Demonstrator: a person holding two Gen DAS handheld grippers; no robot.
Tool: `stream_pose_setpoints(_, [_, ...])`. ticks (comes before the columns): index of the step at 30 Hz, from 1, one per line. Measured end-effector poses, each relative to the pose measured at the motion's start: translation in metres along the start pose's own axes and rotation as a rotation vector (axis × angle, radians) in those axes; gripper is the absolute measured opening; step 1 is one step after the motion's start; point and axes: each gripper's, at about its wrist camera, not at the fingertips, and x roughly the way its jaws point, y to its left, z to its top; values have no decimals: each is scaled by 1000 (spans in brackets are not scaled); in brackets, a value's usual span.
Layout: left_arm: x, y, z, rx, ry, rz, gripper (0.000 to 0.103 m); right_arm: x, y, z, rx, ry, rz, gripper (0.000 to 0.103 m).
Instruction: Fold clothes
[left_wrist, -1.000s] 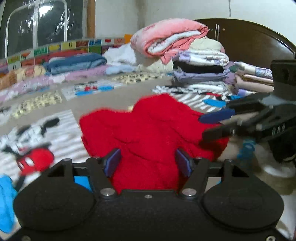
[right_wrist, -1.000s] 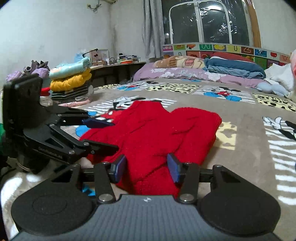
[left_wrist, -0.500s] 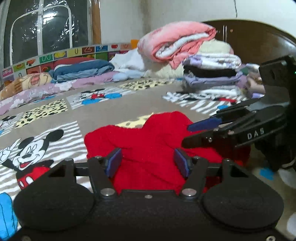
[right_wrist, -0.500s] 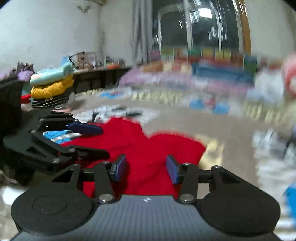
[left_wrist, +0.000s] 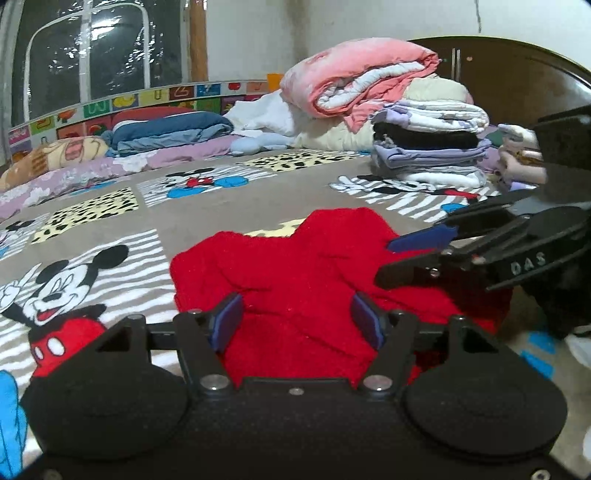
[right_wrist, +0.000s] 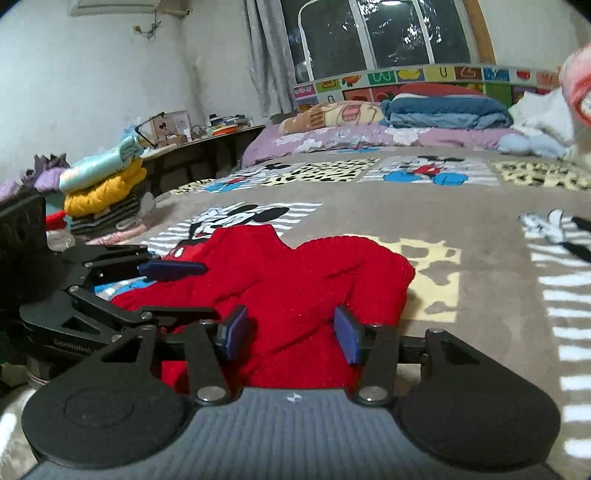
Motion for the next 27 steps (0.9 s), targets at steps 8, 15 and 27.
stream_pose_setpoints(8, [-44,7,10,-121,-2,51,69,-36,24,12,6,-5,-79,52])
stream_pose_setpoints(15, [-66,13,-5,-392,46,57,78,-79,-15,-28,494,-59,-35,62])
stream_pose_setpoints(27, [-57,25,-26,-779,110,-61,86,-83,-50,-63,828,-171,92,79])
